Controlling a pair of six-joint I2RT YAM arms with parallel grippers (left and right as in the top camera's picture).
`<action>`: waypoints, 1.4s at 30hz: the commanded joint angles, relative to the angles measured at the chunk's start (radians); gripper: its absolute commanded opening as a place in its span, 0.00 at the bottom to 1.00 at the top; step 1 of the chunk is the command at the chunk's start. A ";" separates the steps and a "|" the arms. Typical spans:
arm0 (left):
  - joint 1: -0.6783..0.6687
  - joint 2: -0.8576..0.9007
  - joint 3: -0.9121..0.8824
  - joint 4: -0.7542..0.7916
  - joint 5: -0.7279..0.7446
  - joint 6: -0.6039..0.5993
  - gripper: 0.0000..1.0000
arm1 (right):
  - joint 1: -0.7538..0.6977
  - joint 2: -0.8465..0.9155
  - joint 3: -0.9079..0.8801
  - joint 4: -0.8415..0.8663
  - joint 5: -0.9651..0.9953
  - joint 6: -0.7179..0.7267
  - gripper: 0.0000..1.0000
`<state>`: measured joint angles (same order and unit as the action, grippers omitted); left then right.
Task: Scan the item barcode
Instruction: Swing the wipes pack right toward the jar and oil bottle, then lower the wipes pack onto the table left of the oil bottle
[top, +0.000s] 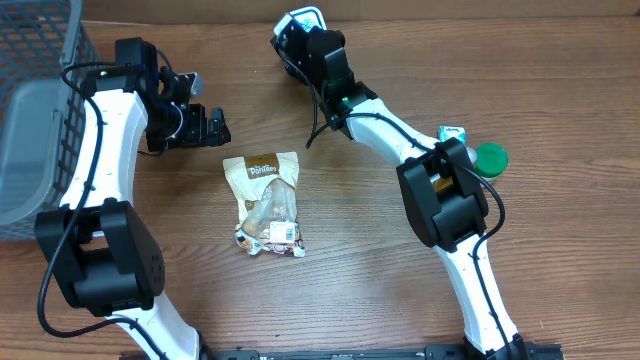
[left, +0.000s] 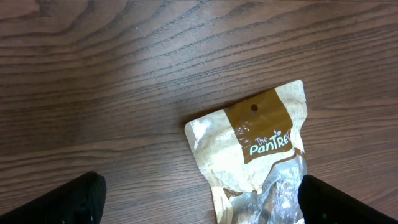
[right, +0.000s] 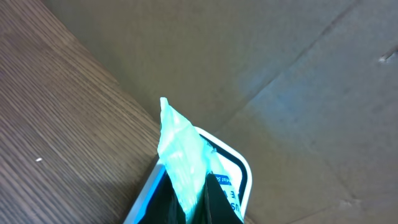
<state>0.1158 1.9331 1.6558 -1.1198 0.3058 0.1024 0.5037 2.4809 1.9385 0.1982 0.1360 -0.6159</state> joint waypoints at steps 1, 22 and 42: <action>0.000 -0.010 0.008 0.003 -0.002 -0.021 1.00 | -0.006 -0.003 0.019 -0.005 -0.025 0.048 0.04; 0.000 -0.010 0.008 0.003 -0.002 -0.021 1.00 | -0.097 -0.397 0.019 -0.810 -0.130 0.504 0.04; 0.000 -0.010 0.008 0.003 -0.002 -0.021 1.00 | -0.152 -0.392 -0.068 -1.458 -0.257 0.508 0.59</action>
<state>0.1158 1.9331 1.6558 -1.1175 0.3050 0.1024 0.3614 2.0979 1.8759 -1.2606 -0.1913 -0.1081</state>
